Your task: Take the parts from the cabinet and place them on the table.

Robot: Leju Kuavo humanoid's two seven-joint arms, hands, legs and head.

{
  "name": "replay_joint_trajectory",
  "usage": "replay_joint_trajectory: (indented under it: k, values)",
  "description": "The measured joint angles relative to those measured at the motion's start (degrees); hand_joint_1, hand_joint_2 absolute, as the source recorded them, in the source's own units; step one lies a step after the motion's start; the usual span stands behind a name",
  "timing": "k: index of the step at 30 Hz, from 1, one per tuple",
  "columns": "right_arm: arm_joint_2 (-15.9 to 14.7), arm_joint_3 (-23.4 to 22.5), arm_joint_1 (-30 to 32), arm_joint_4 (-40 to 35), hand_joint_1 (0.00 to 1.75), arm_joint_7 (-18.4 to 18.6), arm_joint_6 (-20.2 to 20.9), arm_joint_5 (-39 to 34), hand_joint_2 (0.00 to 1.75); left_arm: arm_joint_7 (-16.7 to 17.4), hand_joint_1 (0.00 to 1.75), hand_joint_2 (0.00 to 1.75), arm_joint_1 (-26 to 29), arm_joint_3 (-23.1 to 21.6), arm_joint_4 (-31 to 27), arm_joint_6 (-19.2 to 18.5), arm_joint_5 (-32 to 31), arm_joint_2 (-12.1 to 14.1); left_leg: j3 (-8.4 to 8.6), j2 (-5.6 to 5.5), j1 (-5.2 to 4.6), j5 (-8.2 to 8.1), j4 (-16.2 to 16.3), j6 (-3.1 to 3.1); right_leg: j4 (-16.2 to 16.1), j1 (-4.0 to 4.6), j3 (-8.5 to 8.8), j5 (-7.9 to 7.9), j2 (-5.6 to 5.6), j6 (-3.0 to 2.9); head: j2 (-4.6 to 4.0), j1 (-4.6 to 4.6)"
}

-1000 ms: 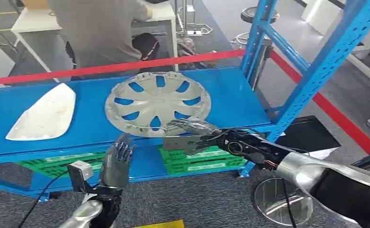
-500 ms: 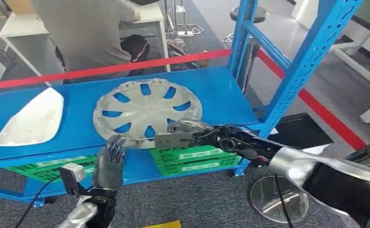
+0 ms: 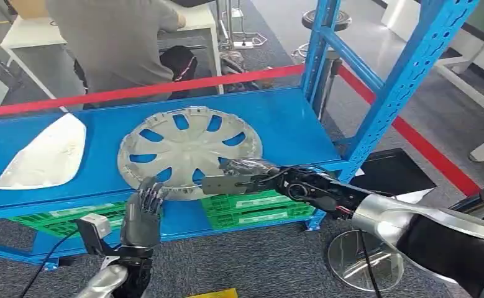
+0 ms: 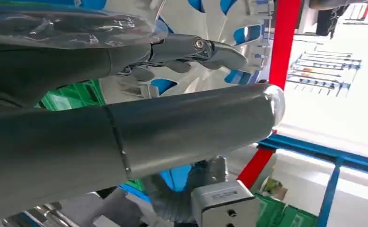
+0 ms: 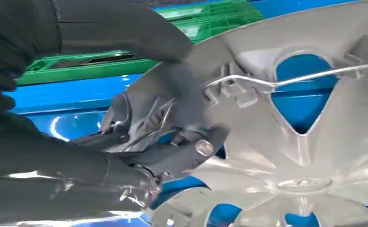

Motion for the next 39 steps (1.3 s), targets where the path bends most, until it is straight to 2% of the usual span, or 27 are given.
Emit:
replay_joint_trajectory:
  k: [11, 25, 33, 35, 39]
  values:
    - [0.0, 0.0, 0.1, 0.0, 0.0, 0.6, -1.3, 1.6, 1.75, 0.0, 0.0, 0.0, 0.0, -0.2, 0.0, 0.0, 0.0, 0.1, 0.0, 0.01, 0.0, 0.03, 0.0, -0.04, 0.0, 0.0, -0.01, 0.04, 0.02, -0.02, 0.0, 0.0]
    - [0.1, 1.2, -0.2, 0.5, 0.0, 1.1, 4.2, 4.7, 1.75, 0.0, 0.0, 0.0, -0.4, -0.7, 0.0, -0.5, 0.3, 0.0, 0.02, 0.02, 0.0, 0.05, 0.0, -0.06, 0.0, 0.01, 0.0, 0.1, 0.03, -0.02, 0.0, 0.02]
    - [0.3, 2.0, -0.8, 0.6, 0.0, 1.5, 5.1, 5.2, 1.75, 0.0, 0.0, 0.0, -0.5, -0.7, 0.0, -0.7, 0.4, 0.0, 0.03, 0.03, 0.01, 0.07, 0.0, -0.09, 0.0, 0.01, 0.0, 0.13, 0.06, -0.07, 0.0, 0.02]
    - [0.9, 3.6, -2.7, 0.6, 0.0, 3.0, 7.6, 6.5, 1.75, 0.0, 0.0, 0.0, -0.7, -0.8, 0.0, -1.1, 0.5, 0.0, 0.04, 0.06, 0.01, 0.15, 0.0, -0.14, 0.0, 0.02, -0.01, 0.23, 0.1, -0.1, 0.0, 0.02]
    - [1.0, 4.4, -3.8, -0.4, 0.0, 4.4, 8.9, 6.4, 1.75, 0.0, 0.0, 0.0, -0.6, -0.8, 0.0, -1.1, 0.5, 0.0, 0.01, 0.06, 0.01, 0.2, 0.0, -0.18, 0.0, 0.02, -0.03, 0.26, 0.09, -0.12, 0.0, 0.0]
